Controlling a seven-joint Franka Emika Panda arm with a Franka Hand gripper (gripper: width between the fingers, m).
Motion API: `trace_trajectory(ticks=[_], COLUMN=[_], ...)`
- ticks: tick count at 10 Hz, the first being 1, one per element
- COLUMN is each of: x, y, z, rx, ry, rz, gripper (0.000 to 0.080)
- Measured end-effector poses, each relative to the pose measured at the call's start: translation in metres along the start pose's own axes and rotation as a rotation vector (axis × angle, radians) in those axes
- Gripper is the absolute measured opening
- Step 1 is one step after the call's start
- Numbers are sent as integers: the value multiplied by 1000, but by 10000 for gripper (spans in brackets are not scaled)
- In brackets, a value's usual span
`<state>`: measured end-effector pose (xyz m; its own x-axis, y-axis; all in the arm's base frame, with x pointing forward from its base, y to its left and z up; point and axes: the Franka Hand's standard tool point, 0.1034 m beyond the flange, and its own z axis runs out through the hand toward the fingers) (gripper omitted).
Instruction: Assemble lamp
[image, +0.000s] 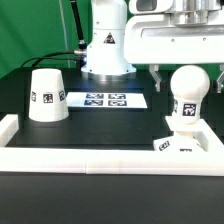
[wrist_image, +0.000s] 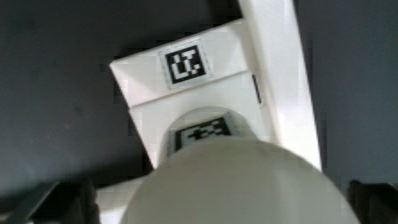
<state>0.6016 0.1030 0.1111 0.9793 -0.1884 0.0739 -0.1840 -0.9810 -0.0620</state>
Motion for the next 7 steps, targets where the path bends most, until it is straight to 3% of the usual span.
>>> trace_trajectory(ticks=[7], x=[2], y=[0], z=[-2], rx=[-22], ry=[-3], rz=[-569], gripper=[698])
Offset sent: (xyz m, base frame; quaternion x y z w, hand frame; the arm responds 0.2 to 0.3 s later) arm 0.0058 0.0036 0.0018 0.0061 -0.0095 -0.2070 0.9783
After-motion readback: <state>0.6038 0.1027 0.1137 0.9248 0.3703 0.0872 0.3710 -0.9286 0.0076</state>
